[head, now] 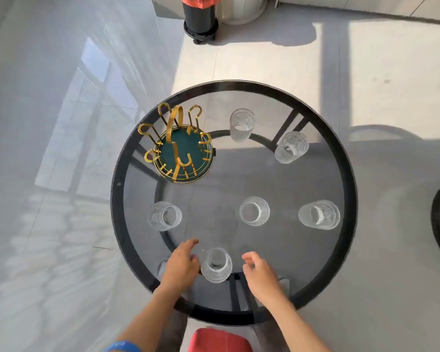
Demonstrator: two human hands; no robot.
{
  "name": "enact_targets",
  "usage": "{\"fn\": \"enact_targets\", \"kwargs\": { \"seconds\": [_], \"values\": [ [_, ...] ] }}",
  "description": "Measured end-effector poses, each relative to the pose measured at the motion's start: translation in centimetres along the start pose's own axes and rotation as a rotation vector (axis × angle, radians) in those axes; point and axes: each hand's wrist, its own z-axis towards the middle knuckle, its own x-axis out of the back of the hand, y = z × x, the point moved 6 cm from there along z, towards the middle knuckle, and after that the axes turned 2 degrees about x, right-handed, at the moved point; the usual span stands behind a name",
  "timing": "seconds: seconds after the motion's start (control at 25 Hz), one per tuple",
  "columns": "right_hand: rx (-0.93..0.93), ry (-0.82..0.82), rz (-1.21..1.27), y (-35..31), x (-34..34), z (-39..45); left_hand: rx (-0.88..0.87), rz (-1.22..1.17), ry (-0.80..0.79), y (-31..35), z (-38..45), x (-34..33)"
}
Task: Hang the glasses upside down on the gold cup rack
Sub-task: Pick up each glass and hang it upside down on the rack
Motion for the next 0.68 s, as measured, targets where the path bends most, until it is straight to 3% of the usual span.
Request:
{"fn": "enact_targets", "kwargs": {
  "seconds": [0.28,0.56,0.68],
  "values": [
    [0.457,0.228,-0.475,2.2,-5.7,5.5,-0.585,0.564,0.194,-0.7,5.9,-4.6],
    [0.604,0.533,-0.483,3.4,-8.1,6.3,-0.726,0.573,0.43,-3.3,7.0,-6.9],
    [0.625,0.619,-0.502,3.6,-8.1,5.9,-0.751,0.591,0.439,-3.7,6.9,-7.1]
  ]
}}
